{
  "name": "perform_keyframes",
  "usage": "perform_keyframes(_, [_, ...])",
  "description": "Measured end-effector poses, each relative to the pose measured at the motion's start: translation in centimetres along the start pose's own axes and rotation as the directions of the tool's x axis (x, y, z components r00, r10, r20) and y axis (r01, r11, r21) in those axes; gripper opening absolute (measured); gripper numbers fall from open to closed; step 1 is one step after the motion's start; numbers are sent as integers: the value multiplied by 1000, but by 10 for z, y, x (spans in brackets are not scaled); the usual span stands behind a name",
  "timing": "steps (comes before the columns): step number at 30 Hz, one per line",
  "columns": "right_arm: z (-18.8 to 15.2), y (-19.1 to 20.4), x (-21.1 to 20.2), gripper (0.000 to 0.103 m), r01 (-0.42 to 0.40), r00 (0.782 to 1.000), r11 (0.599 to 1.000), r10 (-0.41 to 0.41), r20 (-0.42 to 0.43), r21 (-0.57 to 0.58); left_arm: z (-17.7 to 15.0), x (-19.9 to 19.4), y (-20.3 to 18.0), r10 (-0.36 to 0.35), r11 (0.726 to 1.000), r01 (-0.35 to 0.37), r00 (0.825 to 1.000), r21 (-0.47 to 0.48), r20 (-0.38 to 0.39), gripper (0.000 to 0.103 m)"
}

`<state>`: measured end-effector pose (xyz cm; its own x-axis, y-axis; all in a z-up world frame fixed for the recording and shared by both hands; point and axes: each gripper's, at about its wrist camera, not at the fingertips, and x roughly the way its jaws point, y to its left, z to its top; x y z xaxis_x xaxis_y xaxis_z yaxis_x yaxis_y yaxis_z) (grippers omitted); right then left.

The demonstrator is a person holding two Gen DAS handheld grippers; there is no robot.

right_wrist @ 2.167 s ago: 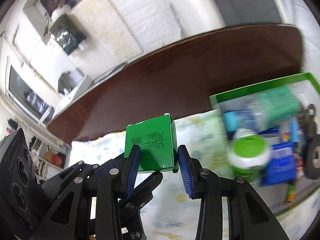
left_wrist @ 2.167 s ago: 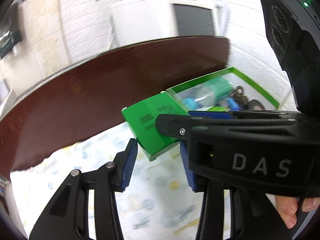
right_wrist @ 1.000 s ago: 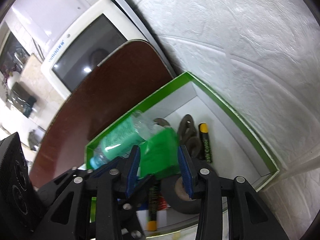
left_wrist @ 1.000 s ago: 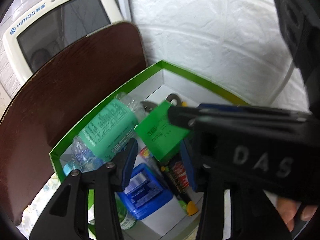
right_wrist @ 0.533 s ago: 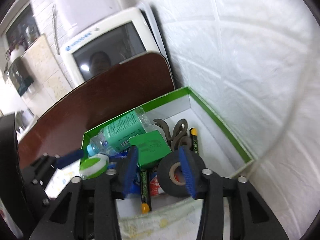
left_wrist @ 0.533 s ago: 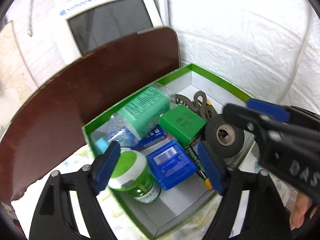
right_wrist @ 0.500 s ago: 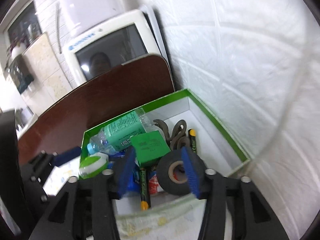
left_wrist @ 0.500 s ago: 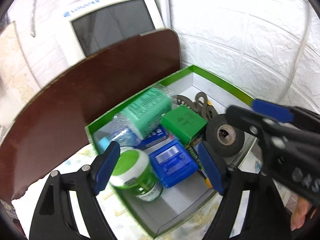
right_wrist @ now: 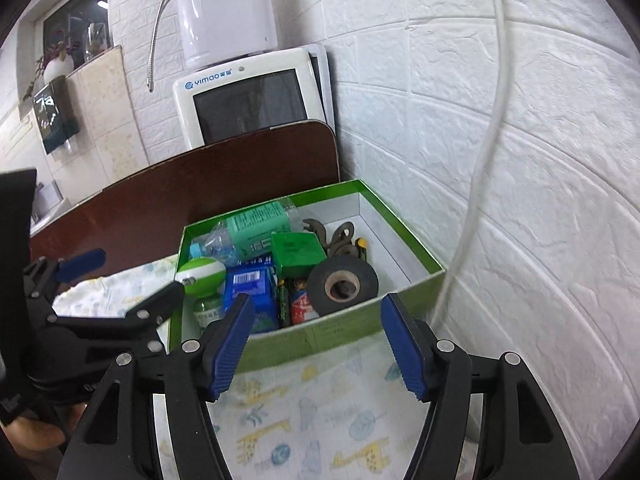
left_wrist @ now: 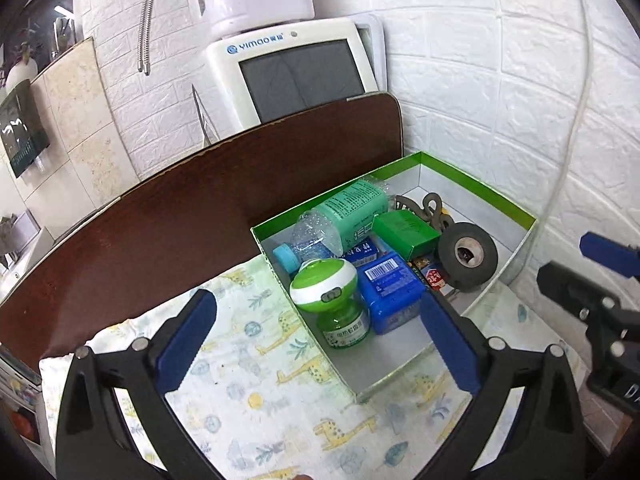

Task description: Organize rigid objects

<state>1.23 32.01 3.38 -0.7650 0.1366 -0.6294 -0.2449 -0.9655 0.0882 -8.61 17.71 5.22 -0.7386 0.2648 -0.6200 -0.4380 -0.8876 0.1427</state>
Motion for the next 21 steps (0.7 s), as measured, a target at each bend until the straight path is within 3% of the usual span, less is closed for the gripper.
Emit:
perform_keyframes(9, [-22,-3,-22,67,46,999,999,-46,-3,4,-16,-20,-7,-37,999,37,999,6,12,102])
perform_keyframes(21, [-25,-2,-28,67,63,998,998,-63,-5,-7,-21,-36,-6,-62,998,61,997,8,46,102])
